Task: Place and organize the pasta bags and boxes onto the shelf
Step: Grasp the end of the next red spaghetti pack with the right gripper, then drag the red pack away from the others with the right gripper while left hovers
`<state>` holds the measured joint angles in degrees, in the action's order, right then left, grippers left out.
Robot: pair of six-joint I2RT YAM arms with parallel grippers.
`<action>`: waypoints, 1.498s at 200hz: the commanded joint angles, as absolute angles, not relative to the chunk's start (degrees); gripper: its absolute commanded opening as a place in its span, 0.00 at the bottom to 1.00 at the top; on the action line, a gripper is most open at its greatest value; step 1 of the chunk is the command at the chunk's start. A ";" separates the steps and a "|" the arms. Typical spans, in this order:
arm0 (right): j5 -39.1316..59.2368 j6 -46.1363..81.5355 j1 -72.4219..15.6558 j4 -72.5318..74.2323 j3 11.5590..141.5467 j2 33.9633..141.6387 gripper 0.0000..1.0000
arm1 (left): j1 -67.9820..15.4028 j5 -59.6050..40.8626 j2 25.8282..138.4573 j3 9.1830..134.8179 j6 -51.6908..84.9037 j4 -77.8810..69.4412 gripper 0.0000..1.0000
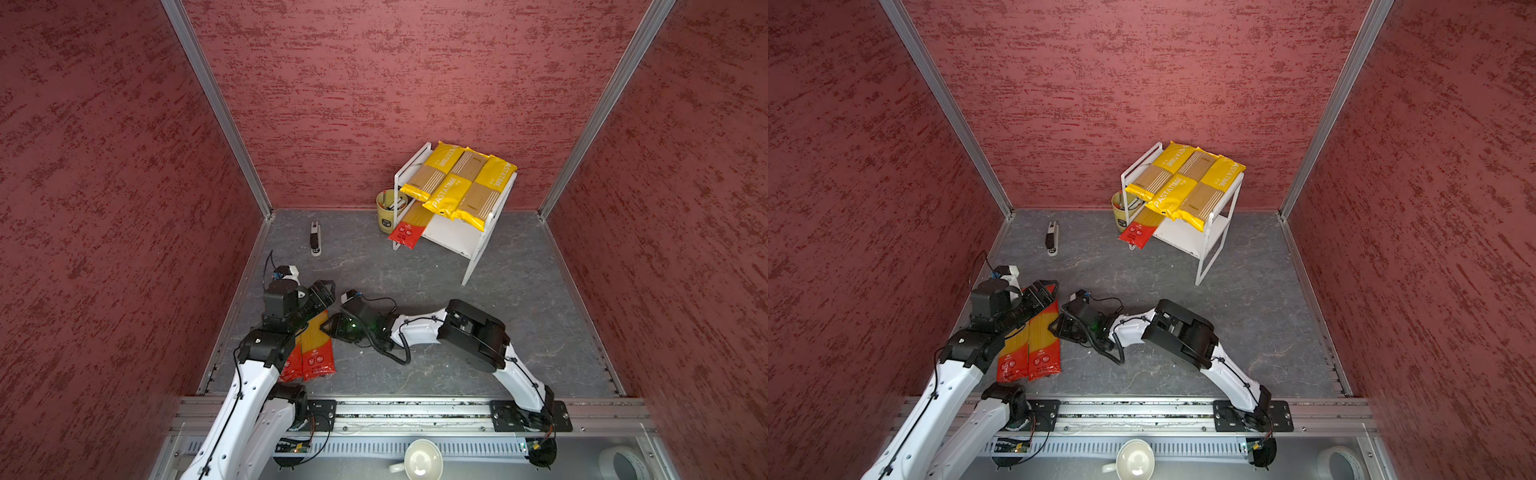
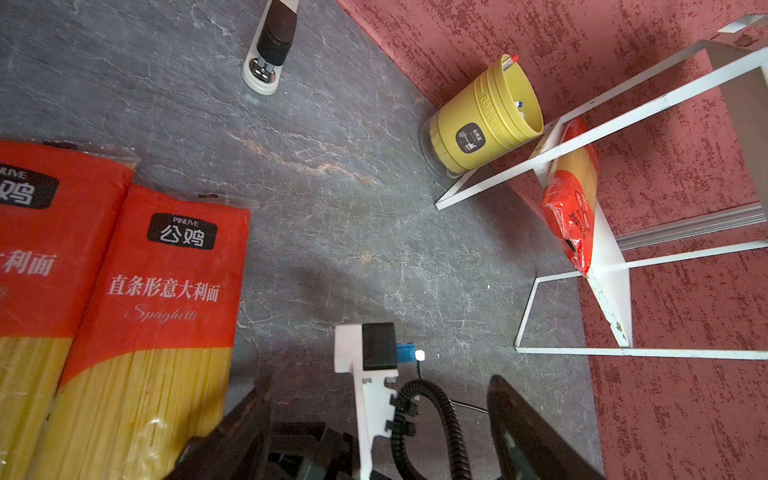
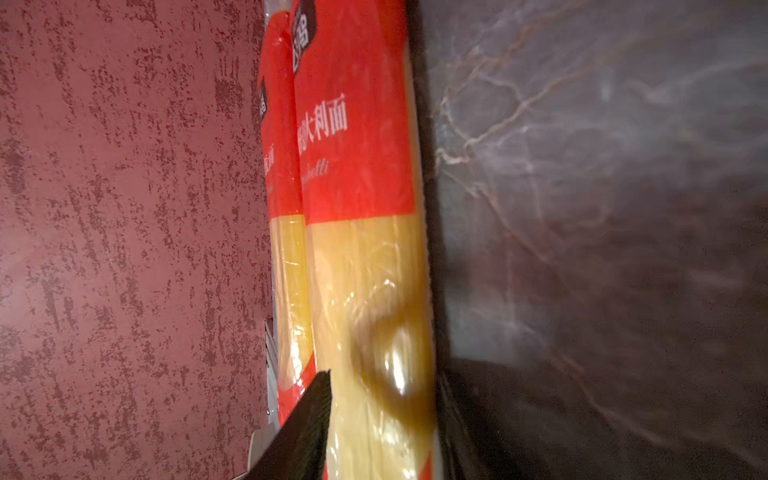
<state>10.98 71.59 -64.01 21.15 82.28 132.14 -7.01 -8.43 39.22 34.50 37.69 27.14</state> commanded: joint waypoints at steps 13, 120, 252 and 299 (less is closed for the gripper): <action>13.44 72.07 -63.98 19.78 87.55 134.95 0.43 | -6.51 -8.75 37.97 34.28 37.71 28.11 0.80; 5.89 71.31 -60.82 29.35 70.14 120.88 0.03 | -17.78 0.00 42.16 33.43 43.22 20.70 0.80; 2.88 69.96 -55.42 23.75 48.74 103.35 0.30 | -31.19 7.53 47.93 33.22 44.94 15.58 0.80; 5.82 66.20 -53.50 21.91 45.27 100.17 0.45 | -26.90 3.07 47.46 33.10 45.35 15.12 0.80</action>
